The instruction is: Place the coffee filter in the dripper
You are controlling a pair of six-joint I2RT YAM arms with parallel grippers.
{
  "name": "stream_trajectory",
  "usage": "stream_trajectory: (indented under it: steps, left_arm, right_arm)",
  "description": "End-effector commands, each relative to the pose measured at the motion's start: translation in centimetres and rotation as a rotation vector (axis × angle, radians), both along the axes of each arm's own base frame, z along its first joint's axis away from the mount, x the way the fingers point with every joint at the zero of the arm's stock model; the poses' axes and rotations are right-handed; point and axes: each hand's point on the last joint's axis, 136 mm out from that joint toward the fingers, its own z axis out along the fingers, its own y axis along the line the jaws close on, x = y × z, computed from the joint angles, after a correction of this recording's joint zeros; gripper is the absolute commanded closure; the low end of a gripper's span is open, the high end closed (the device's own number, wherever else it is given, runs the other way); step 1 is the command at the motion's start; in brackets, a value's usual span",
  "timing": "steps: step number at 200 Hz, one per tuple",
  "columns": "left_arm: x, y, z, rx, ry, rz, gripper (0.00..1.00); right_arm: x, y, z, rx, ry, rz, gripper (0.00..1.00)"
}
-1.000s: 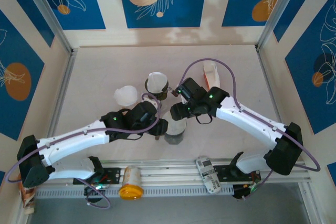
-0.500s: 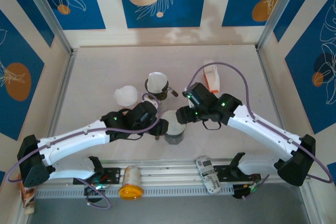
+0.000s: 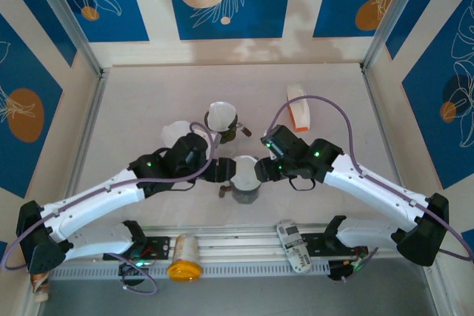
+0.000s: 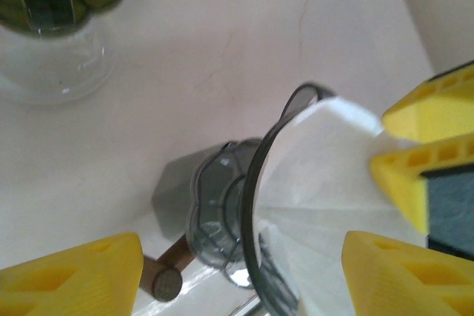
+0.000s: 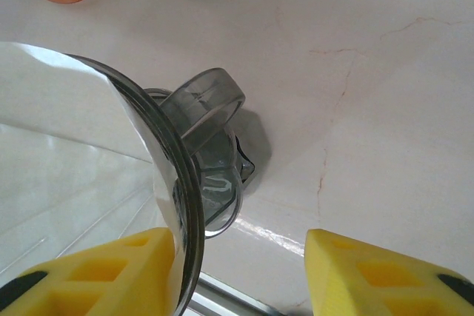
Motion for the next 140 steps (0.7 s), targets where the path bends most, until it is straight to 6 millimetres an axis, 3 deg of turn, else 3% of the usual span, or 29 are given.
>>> stream_trajectory:
  steps: [1, 30, 89, 140]
  left_arm:
    - [0.3, -1.0, 0.1, -0.064, 0.021, -0.046, 0.29]
    - [0.6, -1.9, -0.7, -0.079, 0.048, -0.066, 0.33]
    - [1.0, -0.3, -2.8, -0.023, 0.105, 0.005, 0.61]
    - [0.7, -0.3, -3.1, -0.039, 0.120, 0.008, 0.68]
  right_arm:
    - [-0.3, -0.3, 0.3, -0.001, -0.003, -0.014, 0.50]
    - [-0.3, -0.4, 0.4, -0.001, -0.004, -0.014, 0.50]
    - [-0.1, -0.4, 0.4, -0.007, -0.008, -0.015, 0.50]
    - [-0.1, -0.2, 0.6, -0.001, -0.010, -0.012, 0.48]
